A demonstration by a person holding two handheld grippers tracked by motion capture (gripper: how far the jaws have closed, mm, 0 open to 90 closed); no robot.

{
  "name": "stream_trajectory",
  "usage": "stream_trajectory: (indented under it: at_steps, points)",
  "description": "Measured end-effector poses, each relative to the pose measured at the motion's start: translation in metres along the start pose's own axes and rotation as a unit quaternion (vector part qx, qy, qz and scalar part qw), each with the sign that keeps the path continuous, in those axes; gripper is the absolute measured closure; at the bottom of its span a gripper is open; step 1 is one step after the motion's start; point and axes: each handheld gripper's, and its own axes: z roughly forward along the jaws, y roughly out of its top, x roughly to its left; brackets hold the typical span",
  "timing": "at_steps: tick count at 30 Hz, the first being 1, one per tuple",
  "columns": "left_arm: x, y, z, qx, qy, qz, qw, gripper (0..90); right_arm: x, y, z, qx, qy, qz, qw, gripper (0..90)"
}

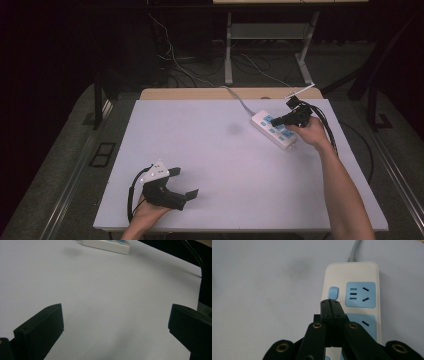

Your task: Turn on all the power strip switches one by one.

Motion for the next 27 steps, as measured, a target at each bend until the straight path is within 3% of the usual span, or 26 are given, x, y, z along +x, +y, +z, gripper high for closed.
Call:
stream_trajectory:
  at_steps: [18, 27]
  points:
    - [0.000, 0.000, 0.000, 0.001, 0.000, 0.001, 1.0000, 0.0, -0.004, -0.006, 0.010, 0.024, 0.000, 0.006, 0.9997, 90.0]
    - [0.000, 0.000, 0.000, 0.001, 0.000, 0.002, 1.0000, 0.0, -0.003, -0.006, 0.012, 0.020, 0.005, 0.006, 0.9998, 90.0]
